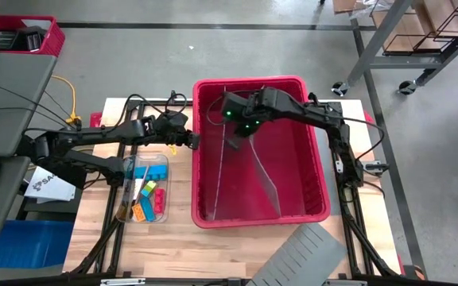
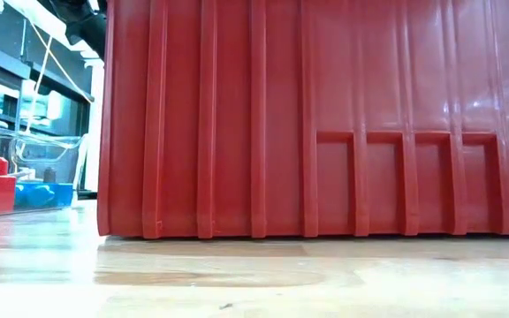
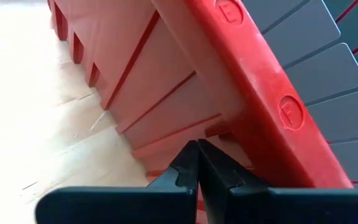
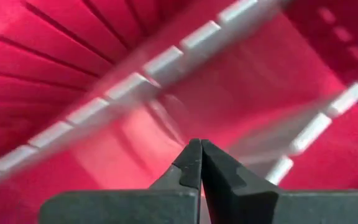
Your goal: Sort Items/Unsort Items
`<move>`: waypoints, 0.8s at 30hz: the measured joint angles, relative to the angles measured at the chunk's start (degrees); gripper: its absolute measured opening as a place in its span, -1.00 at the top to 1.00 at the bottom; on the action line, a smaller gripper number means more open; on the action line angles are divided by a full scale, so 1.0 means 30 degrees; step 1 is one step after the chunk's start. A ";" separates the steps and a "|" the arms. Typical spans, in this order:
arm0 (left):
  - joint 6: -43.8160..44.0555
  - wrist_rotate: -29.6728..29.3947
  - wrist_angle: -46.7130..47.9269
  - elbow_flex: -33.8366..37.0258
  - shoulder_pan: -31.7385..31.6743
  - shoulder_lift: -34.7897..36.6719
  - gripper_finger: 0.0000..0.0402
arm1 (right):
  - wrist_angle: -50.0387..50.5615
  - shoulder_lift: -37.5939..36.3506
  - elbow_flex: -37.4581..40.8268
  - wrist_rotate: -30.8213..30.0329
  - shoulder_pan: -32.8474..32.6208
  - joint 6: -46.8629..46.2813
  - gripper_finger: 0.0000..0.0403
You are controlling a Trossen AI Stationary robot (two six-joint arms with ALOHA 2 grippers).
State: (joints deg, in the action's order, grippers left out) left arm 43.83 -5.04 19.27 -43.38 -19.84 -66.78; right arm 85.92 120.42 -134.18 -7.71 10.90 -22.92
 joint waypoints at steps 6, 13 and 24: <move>-0.0015 -0.0058 0.0007 0.0000 0.0000 0.0000 1.00 | 0.1223 -0.0015 -0.0018 -0.1019 -0.0015 0.0653 1.00; -0.0029 -0.0065 0.0019 0.0000 0.0000 0.0007 1.00 | 0.1355 -0.0080 0.0621 -0.0907 -0.0141 0.0559 1.00; -0.0010 -0.1386 0.0051 0.0000 0.0000 0.0007 1.00 | 0.1401 -0.1466 0.0660 -0.3433 -0.0980 -0.4311 1.00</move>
State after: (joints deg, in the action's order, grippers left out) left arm 43.80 -9.20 19.42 -43.38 -19.84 -66.76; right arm 90.12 116.02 -132.20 -18.01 7.96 -35.86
